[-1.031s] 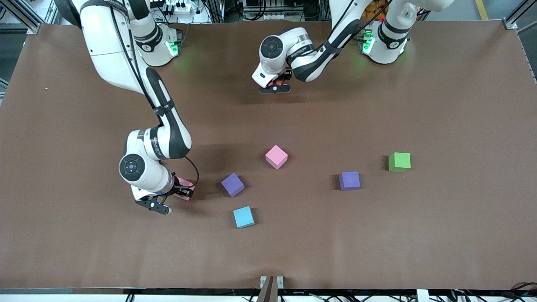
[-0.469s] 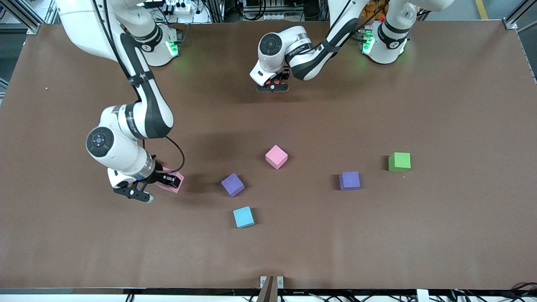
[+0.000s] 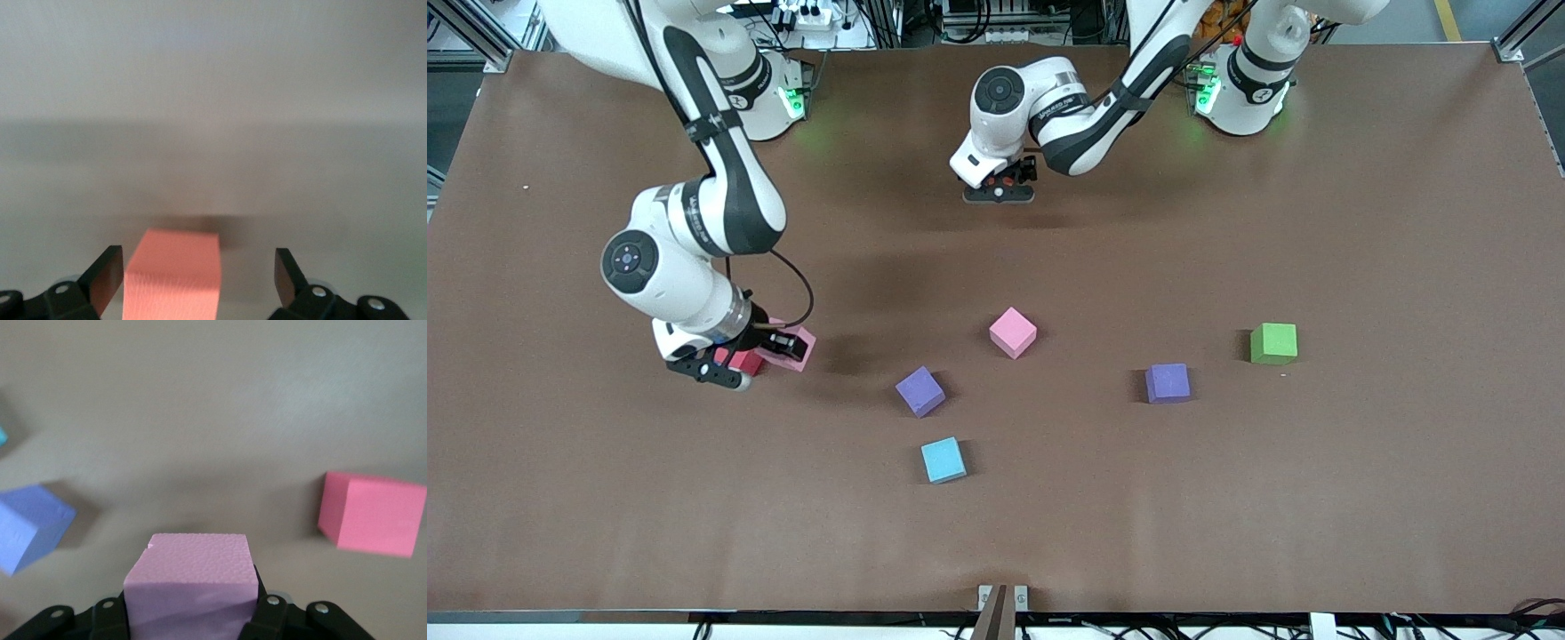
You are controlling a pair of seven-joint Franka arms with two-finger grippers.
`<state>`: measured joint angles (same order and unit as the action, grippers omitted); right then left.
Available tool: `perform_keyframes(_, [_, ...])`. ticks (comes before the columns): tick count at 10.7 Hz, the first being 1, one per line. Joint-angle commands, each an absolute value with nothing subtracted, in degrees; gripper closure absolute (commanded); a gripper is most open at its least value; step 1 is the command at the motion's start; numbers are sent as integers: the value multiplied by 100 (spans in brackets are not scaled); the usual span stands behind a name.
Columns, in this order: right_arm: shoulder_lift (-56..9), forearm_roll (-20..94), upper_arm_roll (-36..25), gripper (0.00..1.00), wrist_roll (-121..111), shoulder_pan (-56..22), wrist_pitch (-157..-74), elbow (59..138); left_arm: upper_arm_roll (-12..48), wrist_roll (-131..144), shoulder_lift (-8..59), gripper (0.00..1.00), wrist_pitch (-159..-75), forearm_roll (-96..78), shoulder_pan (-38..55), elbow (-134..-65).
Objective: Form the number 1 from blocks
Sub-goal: 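Place the orange block with the left gripper while the right gripper carries pale pink, then place pale pink below orange with the right gripper while the left gripper grasps pink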
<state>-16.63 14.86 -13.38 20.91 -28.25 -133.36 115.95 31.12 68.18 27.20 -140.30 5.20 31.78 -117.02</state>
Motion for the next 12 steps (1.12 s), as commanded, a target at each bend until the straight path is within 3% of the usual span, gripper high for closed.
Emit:
perform_keyframes(1, [-1099,1486,-1362,54,2136,-3381,-13368,12120,2632,7233,2304,0,-13869,606,3006,-11453])
perform_keyframes(4, [-1125,643,-1327,54,2109,-4180,-13342,12111,2032,7233,2328,0,-13843,493,2787,-10918])
perform_keyframes(7, [-1309,694,-1327,54,2562,-5165,-13482,12015,1759,7251,2609,0,-13843,255,2453,-10478])
perform_keyframes(10, [-1651,729,-1301,54,4013,-6053,-14018,12006,1670,7626,3583,0,-13790,-342,2425,-9328])
perform_keyframes(12, [-1949,852,-1257,54,4752,-6493,-14167,11831,1477,7796,3823,0,-13790,-360,2601,-9123])
